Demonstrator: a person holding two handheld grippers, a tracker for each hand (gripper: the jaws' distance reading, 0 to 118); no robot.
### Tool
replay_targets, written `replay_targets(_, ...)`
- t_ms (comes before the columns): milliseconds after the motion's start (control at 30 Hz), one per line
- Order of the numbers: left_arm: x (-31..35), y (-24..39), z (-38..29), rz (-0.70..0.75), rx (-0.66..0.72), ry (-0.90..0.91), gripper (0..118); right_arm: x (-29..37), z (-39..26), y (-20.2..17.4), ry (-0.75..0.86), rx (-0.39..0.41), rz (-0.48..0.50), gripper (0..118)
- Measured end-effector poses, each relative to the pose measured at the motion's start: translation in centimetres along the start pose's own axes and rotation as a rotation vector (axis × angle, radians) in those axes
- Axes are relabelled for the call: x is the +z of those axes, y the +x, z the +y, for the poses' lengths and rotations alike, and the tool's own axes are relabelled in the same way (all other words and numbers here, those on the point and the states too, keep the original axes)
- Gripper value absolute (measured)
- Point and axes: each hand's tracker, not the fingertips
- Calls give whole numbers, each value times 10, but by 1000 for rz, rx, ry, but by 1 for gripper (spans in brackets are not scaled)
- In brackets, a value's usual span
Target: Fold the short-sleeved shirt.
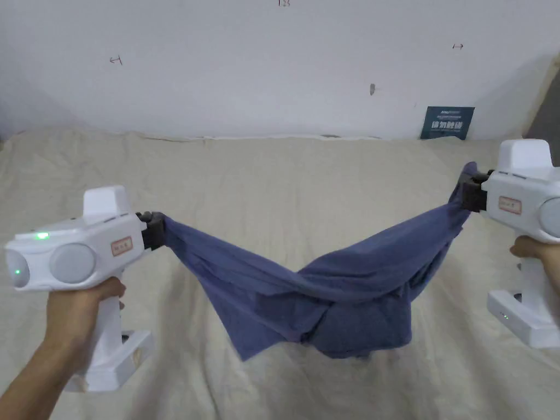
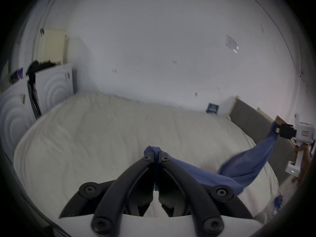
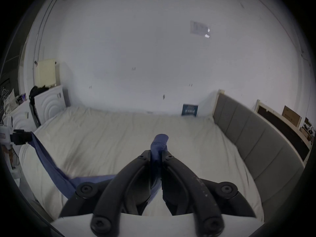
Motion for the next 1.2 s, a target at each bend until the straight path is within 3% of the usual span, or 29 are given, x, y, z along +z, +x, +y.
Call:
replay_targets(100,-10,-9,57,23,4,45,4,-5,36,8,47,-41,-6,12)
replay_targets(333,-27,0,165,116,3,151,4,-22,105,10,131,-52,-33,12)
replay_targets(467,-55,-6,206,157,6,209,4,-40,132,14,174,-89,-39,12)
replay_targets(600,-86,-12,227,212,-14,229,4,-50,140,6,196,-72,-40,12)
replay_targets(867,-140,-16,195,254,-62,210,4,-110,110,-13,147,-11,-55,12)
replay_targets(1067,-161,-41,125,251,-50,87,4,-141,44,-17,36,-44,-43,12)
replay_targets(1200,-138,-49,61,237,-32,6,4,-138,-11,-18,-50,-104,-37,12)
